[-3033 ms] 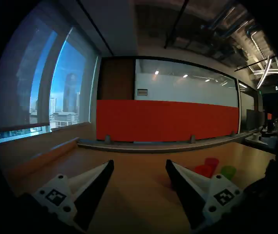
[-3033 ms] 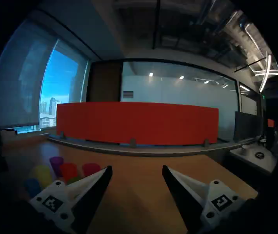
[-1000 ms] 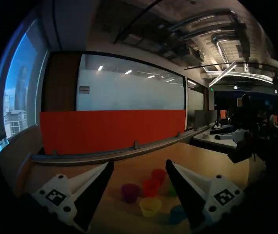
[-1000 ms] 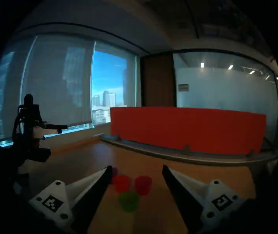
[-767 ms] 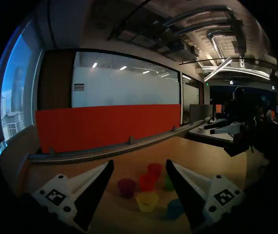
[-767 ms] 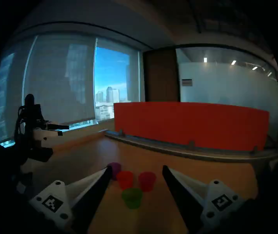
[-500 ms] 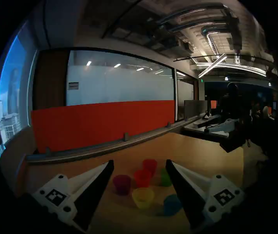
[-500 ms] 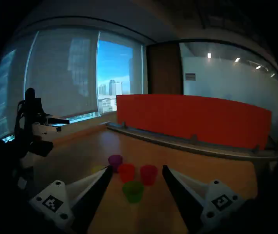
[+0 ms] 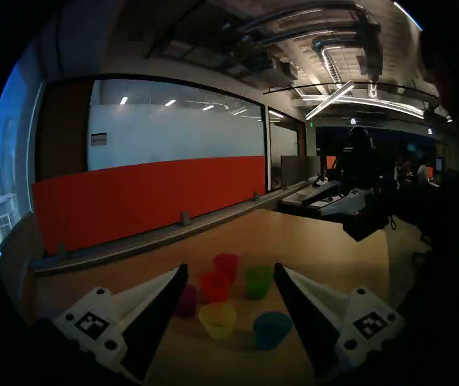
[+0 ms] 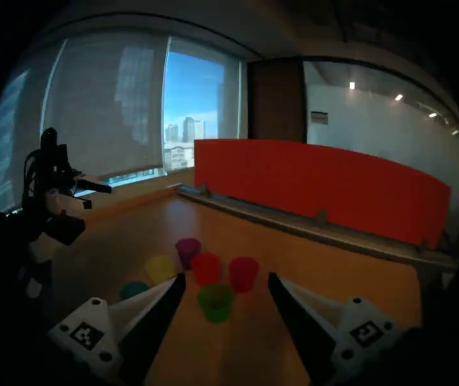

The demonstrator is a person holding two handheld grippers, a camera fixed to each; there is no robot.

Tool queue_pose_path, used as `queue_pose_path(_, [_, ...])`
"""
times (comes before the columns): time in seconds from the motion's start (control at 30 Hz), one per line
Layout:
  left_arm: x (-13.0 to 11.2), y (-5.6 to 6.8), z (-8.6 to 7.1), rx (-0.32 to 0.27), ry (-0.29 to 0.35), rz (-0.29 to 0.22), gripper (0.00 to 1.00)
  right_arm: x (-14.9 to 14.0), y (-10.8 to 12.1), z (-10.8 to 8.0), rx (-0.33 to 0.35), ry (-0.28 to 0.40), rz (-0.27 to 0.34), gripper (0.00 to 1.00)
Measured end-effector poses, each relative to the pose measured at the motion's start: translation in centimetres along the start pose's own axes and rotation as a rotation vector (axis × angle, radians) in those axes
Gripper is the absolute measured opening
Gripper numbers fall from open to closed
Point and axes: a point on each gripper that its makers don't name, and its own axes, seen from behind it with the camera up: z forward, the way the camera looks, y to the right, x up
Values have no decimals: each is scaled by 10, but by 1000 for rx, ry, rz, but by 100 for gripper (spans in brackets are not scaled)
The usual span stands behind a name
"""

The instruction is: Pour water

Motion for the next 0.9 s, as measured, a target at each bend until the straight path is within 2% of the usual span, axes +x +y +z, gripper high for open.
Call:
queue_pose_path(0.4, [-32, 4, 13, -40, -57, 23, 99, -24, -1, 12, 22, -43, 7, 100])
queue_pose_path(0.9, [-76, 15, 31, -119, -128, 13, 99, -53, -4, 37, 49, -83, 4, 100])
